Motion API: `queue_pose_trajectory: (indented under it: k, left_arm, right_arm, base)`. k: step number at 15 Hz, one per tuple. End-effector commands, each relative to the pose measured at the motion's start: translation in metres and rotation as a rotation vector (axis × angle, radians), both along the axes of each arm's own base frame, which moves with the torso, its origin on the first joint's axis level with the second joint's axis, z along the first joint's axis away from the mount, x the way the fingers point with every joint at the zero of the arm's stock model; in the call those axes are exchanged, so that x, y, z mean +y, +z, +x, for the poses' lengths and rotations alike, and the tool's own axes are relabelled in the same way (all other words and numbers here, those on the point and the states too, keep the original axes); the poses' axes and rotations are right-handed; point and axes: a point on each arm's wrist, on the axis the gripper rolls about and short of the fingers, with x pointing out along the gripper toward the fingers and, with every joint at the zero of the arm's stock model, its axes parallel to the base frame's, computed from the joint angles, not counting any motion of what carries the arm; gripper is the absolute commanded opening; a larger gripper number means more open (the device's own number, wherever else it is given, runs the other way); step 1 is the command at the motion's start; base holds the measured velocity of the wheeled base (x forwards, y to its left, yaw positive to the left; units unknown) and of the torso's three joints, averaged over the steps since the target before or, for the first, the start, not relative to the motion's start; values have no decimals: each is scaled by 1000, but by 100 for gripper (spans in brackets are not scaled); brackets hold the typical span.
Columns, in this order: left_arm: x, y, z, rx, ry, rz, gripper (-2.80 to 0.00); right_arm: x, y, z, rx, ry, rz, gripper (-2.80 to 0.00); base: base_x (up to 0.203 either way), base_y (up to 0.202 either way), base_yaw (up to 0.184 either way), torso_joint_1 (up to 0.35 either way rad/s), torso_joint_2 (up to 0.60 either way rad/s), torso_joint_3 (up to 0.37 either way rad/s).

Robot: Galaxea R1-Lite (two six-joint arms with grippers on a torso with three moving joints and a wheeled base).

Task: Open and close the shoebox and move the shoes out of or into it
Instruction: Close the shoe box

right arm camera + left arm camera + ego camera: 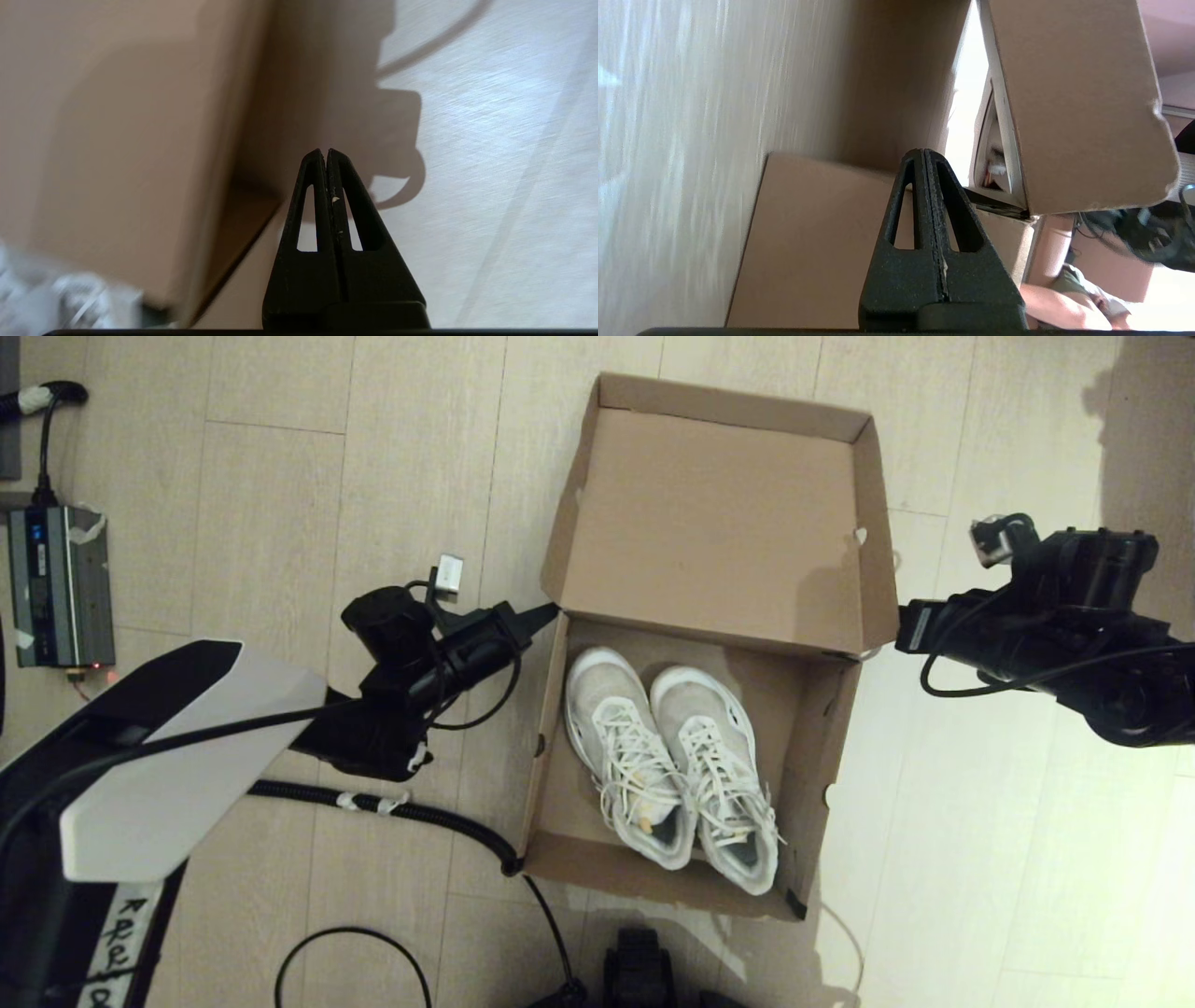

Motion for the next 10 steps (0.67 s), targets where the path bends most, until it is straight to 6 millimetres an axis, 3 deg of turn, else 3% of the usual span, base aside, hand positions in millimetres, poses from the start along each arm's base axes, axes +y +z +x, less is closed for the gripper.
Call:
queue_pose_trajectory:
  k: [1, 4, 7, 10]
  left_arm:
    - [1, 1, -10, 10, -13, 3, -280]
    - [0, -10, -17, 9, -32, 8, -280]
    - [2, -2, -4, -42, -20, -7, -280]
    - [-2, 4, 16, -80, -16, -18, -280]
  right_arm:
    - [-15, 0, 8, -9, -34, 2, -280]
    - [-36, 2, 7, 5, -70, 13, -280]
    - [-38, -1, 5, 17, -69, 16, -280]
    - [-38, 0, 8, 41, -61, 145, -280]
  base:
    - [0, 0, 0, 0, 0, 0]
    - [0, 0, 0, 0, 0, 0]
    - [0, 0, 0, 0, 0, 0]
    - [0, 0, 0, 0, 0, 0]
